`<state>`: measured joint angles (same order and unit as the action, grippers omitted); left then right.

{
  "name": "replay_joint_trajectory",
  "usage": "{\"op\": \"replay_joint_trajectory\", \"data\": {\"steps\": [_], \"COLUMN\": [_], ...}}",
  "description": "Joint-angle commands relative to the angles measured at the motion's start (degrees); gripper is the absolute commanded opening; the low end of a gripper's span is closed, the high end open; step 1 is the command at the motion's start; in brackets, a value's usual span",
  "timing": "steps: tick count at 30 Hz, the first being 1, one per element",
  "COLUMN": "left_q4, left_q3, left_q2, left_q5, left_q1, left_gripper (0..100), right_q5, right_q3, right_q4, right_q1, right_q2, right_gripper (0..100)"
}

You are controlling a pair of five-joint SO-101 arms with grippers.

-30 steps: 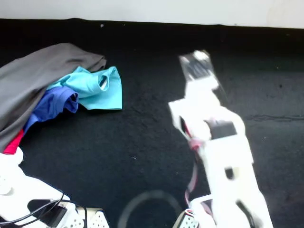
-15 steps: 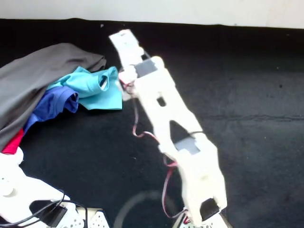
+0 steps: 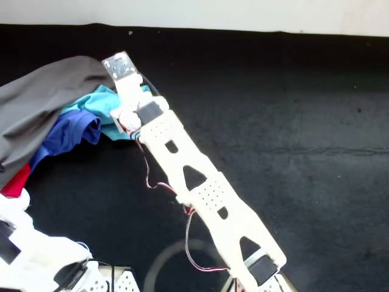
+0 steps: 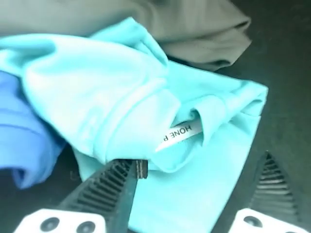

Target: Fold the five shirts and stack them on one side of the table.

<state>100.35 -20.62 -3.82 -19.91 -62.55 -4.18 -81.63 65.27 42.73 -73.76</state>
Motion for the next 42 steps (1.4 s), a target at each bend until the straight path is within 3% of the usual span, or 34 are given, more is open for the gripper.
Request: {"op": "replay_joint_trajectory", "data": {"steps": [1, 4, 8, 10, 12, 18, 22, 30, 36, 42], "left_q4": [0.35, 0.18, 0.18, 0.09, 0.09, 0.09, 0.09, -3.87, -12.13, -21.01], "left_q3": [2.51, 4.88, 7.60, 9.01, 10.59, 15.43, 16.48, 16.84, 16.84, 19.12], "left_q2": [6.73, 9.54, 11.30, 11.38, 11.38, 11.74, 11.38, 11.30, 11.21, 10.59], "left_q5": [0.09, 0.09, 0.09, 0.09, 0.09, 0.18, 0.26, 0.44, 10.02, 18.46], "left_q1": [0.84, 0.92, 1.01, 1.10, 2.24, 7.60, 12.53, 25.54, 37.23, 54.29], "left_gripper": [28, 28, 28, 28, 28, 28, 28, 28, 28, 28], "right_q5": [-0.62, -0.35, -0.18, -0.26, -0.26, -0.26, -0.18, 0.35, 10.99, 12.66], "right_q3": [-2.95, -2.95, -3.30, -3.38, -3.56, -12.70, -20.35, -19.47, -19.47, -19.38], "right_q4": [-2.77, -2.51, -0.40, 0.57, 0.92, 8.22, 14.55, 26.15, 34.24, 35.65], "right_q1": [0.40, 0.31, -0.48, -1.45, -2.77, -8.57, -12.70, -23.43, -30.81, -37.58], "right_q2": [-1.45, -2.95, -3.38, -3.21, -3.12, -3.12, -2.59, 11.03, 22.46, 31.08], "right_gripper": [34.2, 29.4, 0.0, 4.3, 0.2, 0.5, 0.5, 0.5, 0.5, 0.5]}}
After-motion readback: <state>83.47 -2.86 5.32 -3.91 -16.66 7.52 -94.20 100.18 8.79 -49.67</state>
